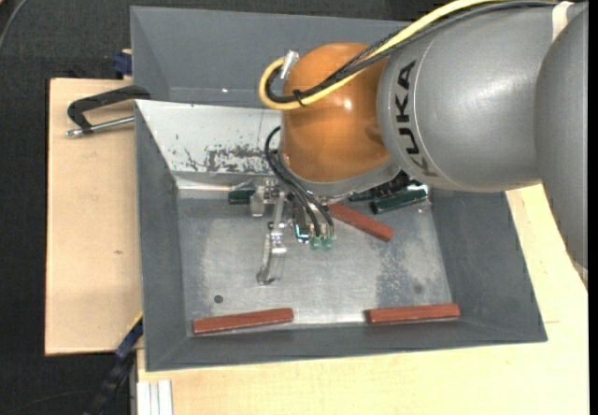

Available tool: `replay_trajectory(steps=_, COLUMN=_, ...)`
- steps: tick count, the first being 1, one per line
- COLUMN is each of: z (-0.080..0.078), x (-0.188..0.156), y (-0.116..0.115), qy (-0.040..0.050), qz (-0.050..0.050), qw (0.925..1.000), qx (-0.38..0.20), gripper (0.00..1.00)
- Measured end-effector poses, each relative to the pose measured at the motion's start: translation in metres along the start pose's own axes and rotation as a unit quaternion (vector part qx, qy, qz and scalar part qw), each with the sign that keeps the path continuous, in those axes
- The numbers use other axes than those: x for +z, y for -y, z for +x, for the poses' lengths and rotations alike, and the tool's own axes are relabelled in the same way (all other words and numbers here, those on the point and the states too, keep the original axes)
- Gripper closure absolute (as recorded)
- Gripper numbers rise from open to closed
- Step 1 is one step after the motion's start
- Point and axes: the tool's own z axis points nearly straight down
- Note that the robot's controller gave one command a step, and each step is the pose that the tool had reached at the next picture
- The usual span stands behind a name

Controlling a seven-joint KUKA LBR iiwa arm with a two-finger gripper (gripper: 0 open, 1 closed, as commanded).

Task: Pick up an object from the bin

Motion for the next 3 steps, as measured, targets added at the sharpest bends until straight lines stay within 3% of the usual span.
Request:
replay_trajectory(steps=1, z=-0.078, x=0.021, y=0.058, qy=0.0078, qz=0.001, qw=0.9933, qx=-0.115, gripper=0.00)
replay_trajectory(steps=2, z=-0.047, x=0.009, y=0.154, qy=0.0046, qz=0.001, qw=0.9998, qx=0.021, gripper=0.00)
replay_trajectory(steps=3, z=-0.055, x=0.113, y=0.158, qy=0.0051, qz=-0.001, qw=0.9962, qx=0.087, gripper=0.00)
